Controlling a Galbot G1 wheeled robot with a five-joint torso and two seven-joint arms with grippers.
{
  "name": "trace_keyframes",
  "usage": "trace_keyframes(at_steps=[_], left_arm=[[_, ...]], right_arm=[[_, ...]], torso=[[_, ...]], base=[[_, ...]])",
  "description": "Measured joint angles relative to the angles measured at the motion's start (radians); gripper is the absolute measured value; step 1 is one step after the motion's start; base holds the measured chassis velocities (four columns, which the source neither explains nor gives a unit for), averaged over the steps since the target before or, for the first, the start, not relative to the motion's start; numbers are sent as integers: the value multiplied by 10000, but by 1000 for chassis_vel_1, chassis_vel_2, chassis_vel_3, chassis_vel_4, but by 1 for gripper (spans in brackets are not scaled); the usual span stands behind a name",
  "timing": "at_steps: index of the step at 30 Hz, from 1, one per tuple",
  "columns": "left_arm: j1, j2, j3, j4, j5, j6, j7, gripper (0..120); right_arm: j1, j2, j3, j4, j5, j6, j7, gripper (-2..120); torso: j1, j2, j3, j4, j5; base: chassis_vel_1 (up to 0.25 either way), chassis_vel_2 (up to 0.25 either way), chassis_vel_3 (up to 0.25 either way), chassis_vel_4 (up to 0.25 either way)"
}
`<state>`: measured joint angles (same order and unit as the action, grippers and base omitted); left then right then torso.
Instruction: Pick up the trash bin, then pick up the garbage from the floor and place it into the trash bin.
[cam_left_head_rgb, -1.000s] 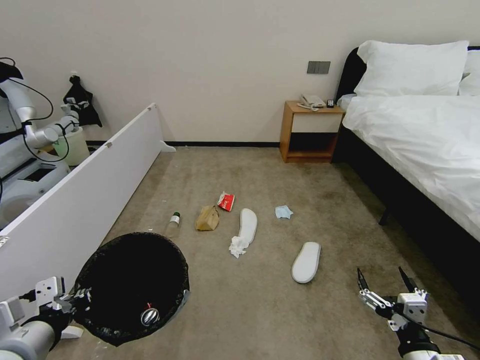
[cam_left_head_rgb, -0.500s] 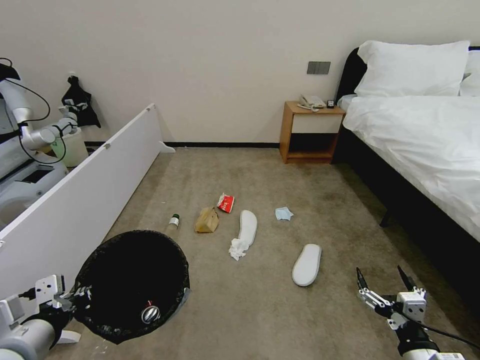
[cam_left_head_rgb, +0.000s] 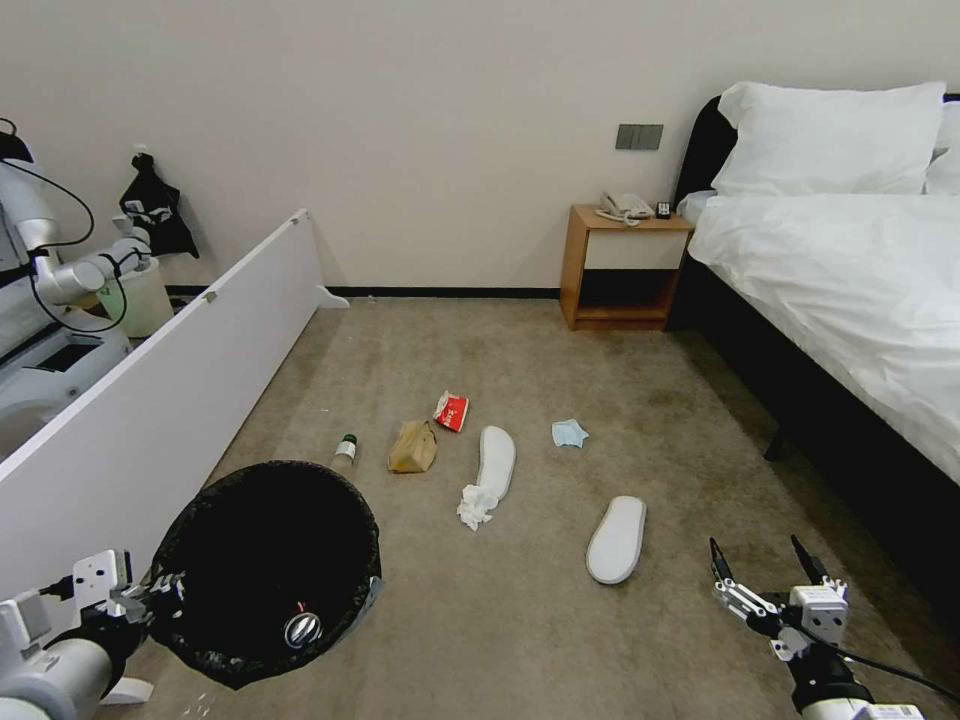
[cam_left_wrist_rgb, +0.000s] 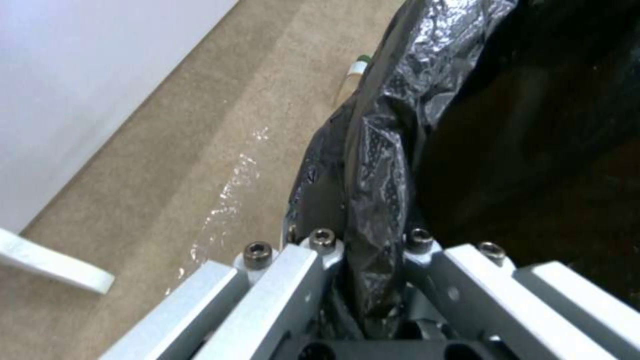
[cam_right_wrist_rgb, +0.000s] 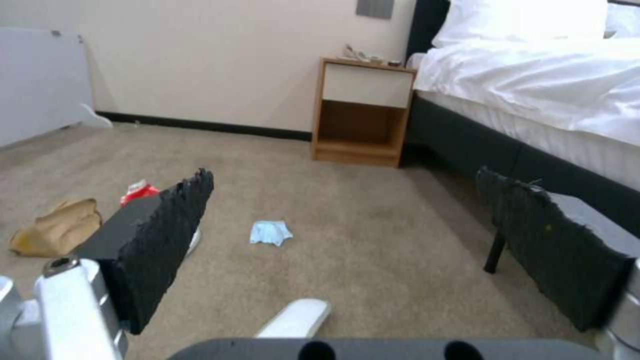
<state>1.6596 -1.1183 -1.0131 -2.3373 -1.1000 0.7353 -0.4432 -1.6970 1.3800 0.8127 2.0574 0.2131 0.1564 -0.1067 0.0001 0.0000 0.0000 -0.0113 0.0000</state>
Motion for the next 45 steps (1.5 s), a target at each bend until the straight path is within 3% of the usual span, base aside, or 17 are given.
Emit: trace_keyframes(at_steps=[45], left_arm=[[-54,34,38,14,-29,2,-8,3]], right_arm=[[22,-81,20,-36,210,-25,-151,100]], torso=[[1,0,0,0,0]], base=[[-98,94,97,-95]])
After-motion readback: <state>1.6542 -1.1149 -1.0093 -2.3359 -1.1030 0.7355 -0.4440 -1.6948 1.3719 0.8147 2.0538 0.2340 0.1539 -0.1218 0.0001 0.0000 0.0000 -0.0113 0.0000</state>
